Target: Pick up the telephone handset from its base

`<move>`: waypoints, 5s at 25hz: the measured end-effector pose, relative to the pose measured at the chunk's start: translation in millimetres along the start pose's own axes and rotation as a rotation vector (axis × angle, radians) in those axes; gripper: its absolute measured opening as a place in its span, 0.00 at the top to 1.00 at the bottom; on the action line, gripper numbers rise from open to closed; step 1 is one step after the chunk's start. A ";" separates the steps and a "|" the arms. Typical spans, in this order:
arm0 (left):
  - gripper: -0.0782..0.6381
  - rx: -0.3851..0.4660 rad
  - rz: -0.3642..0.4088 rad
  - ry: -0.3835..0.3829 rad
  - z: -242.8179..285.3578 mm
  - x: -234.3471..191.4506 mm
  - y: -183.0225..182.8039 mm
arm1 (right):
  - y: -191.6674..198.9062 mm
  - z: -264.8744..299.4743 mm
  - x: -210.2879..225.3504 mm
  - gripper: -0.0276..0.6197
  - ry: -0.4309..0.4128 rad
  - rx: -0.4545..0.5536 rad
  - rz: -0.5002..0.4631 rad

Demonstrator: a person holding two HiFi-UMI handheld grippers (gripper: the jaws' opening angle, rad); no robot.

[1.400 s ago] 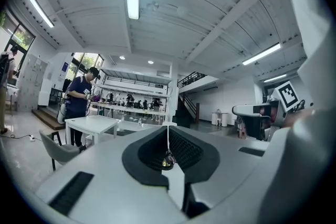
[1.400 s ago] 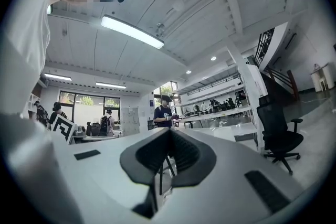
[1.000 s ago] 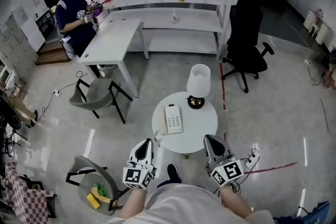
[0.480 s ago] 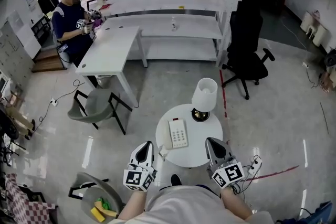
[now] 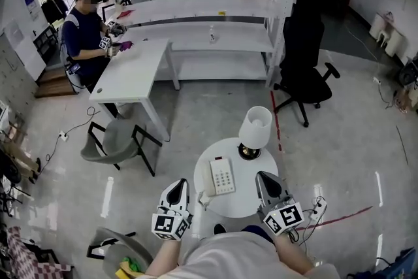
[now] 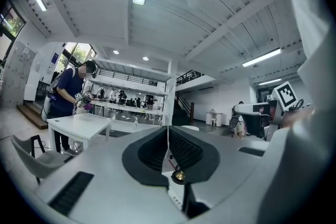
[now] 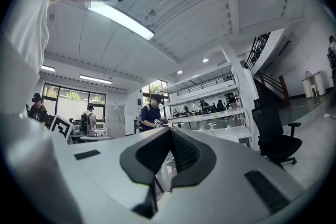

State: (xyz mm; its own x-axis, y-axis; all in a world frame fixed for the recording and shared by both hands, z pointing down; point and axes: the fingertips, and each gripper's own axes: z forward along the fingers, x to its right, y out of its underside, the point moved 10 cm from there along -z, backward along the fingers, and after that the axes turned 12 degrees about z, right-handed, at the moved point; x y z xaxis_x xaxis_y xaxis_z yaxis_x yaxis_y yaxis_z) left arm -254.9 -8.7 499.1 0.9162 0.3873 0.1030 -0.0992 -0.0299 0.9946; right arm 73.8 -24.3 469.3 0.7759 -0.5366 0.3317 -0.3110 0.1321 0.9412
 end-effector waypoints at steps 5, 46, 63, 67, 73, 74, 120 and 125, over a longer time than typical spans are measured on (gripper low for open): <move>0.86 -0.003 0.000 0.008 11.0 6.3 0.9 | 0.3 0.2 9.7 0.95 0.001 -0.001 0.008; 0.86 -0.288 -0.086 -0.069 82.5 50.2 68.8 | -18.7 16.3 66.8 0.95 -0.080 -0.075 0.028; 0.48 -0.504 -0.098 -0.069 112.7 62.4 132.7 | -18.4 6.1 75.8 0.95 -0.034 -0.091 0.032; 0.48 -0.540 -0.095 -0.084 116.2 60.0 151.1 | -20.3 7.9 77.1 0.95 -0.030 -0.099 0.034; 0.48 -0.630 -0.100 -0.117 126.3 52.7 179.1 | -16.9 12.5 80.6 0.95 -0.023 -0.109 0.038; 0.48 -0.644 -0.103 -0.117 128.2 51.7 183.3 | -16.6 13.5 81.0 0.95 -0.022 -0.111 0.038; 0.48 -1.051 -0.250 -0.176 176.9 30.4 317.1 | -5.7 33.3 114.1 0.95 0.088 -0.157 0.056; 0.48 -1.047 -0.244 -0.169 182.4 28.9 319.6 | -8.3 37.4 115.7 0.95 0.091 -0.160 0.059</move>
State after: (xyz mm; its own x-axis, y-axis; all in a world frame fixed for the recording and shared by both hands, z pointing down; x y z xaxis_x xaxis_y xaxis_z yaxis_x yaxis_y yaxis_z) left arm -189.3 -175.1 822.0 0.9897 0.1421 -0.0164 -0.1155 0.8616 0.4943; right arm 145.6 -118.6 497.4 0.8079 -0.4472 0.3838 -0.2713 0.2959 0.9159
